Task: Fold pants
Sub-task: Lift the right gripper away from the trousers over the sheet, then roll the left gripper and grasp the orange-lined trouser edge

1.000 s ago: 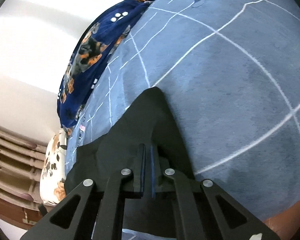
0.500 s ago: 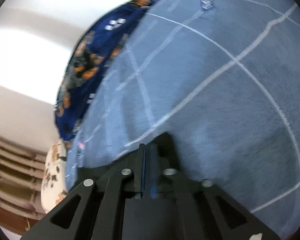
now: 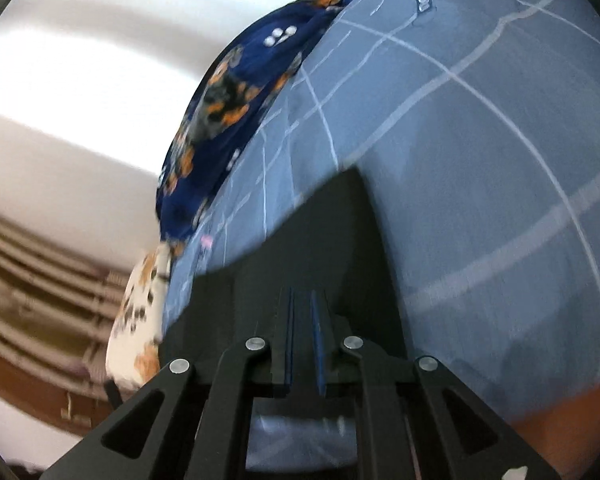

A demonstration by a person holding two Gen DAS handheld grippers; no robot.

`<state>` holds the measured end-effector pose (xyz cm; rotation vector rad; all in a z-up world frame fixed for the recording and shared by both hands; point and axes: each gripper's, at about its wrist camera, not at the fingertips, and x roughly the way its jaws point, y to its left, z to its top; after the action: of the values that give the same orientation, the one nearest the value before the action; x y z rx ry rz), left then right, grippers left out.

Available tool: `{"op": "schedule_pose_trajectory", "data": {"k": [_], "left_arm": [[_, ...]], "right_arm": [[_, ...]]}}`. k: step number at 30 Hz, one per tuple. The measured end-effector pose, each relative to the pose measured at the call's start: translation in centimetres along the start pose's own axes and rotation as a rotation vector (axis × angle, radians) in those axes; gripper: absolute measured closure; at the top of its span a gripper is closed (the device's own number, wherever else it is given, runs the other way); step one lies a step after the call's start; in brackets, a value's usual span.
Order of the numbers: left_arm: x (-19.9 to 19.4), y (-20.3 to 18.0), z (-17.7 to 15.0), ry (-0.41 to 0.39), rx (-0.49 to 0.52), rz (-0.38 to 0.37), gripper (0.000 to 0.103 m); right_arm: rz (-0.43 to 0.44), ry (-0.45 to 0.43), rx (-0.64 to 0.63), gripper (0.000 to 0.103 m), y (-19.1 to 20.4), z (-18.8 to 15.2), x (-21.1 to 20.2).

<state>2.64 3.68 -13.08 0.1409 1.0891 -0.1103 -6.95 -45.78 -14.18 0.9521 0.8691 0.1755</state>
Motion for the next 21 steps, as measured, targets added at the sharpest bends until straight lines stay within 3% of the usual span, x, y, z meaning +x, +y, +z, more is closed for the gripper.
{"op": "schedule_pose_trajectory", "data": {"k": [7, 11, 14, 17, 21], "left_arm": [[-1.1, 1.4, 0.6, -0.013, -0.065, -0.036, 0.009], [-2.6, 4.0, 1.5, -0.006, -0.142, -0.14, 0.009], [-4.1, 7.2, 1.8, -0.024, -0.222, -0.199, 0.009], [-5.1, 10.8, 1.4, -0.03, -0.296, -0.298, 0.009], [-5.2, 14.4, -0.4, -0.02, -0.417, -0.458, 0.012]], "right_arm": [[-0.001, 0.019, 0.056, 0.103, -3.5, -2.3, -0.7], [-0.012, 0.013, 0.068, 0.103, -3.2, -2.3, -0.7], [-0.052, -0.002, 0.013, 0.091, -0.7, -2.0, -1.3], [0.034, -0.007, -0.054, 0.086, 3.4, -1.9, -1.4], [0.137, 0.056, -0.158, 0.064, 9.7, -3.0, 0.6]]}}
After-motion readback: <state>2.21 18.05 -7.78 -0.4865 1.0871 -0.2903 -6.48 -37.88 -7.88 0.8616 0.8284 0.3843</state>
